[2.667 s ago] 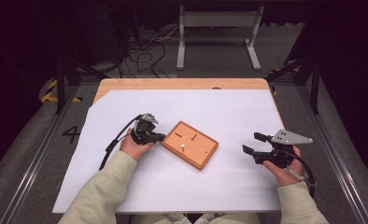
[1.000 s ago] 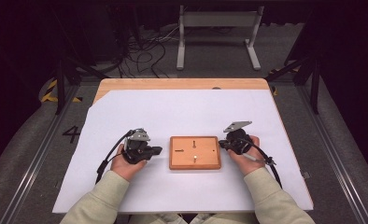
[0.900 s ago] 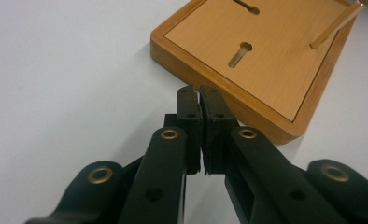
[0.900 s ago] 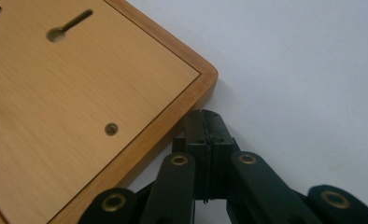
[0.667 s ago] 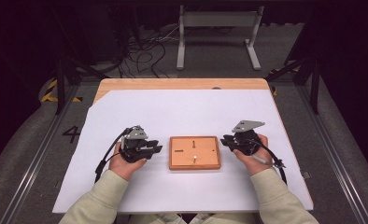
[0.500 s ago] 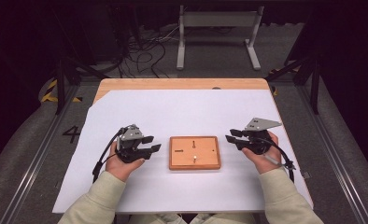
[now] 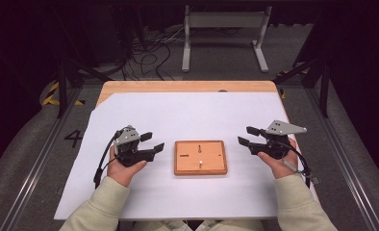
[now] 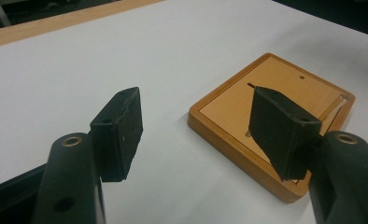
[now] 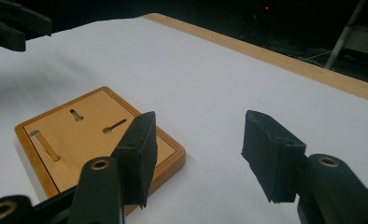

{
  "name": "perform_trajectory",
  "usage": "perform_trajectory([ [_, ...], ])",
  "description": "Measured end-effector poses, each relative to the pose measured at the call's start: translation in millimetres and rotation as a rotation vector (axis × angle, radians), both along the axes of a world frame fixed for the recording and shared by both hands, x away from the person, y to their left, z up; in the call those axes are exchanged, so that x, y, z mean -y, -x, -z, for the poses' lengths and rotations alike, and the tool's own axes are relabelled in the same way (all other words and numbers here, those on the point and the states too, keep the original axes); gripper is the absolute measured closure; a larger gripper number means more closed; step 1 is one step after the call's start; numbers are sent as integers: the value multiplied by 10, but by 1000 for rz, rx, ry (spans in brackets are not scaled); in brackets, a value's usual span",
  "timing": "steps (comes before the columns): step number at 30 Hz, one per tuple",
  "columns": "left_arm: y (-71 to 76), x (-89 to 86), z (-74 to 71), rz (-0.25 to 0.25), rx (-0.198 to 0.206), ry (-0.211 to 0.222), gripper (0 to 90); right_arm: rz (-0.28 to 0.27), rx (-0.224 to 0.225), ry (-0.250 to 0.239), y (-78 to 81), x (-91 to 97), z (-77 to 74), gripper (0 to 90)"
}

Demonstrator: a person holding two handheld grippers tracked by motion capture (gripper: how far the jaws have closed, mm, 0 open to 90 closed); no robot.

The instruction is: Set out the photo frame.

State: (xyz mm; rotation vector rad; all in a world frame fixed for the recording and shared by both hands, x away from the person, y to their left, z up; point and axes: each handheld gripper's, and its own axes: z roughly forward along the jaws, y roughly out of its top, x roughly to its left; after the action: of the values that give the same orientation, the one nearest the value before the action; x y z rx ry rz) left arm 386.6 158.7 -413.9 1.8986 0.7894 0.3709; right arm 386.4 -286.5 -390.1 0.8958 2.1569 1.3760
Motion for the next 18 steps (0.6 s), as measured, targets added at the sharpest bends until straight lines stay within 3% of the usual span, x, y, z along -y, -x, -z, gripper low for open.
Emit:
perform_trajectory([
  [9, 35, 187, -54, 58, 56, 2, 339, 6, -7, -11, -1, 22, -5, 449],
  [18, 98, 369, -105, 127, 53, 26, 324, 6, -13, -5, -9, 15, 6, 445],
])
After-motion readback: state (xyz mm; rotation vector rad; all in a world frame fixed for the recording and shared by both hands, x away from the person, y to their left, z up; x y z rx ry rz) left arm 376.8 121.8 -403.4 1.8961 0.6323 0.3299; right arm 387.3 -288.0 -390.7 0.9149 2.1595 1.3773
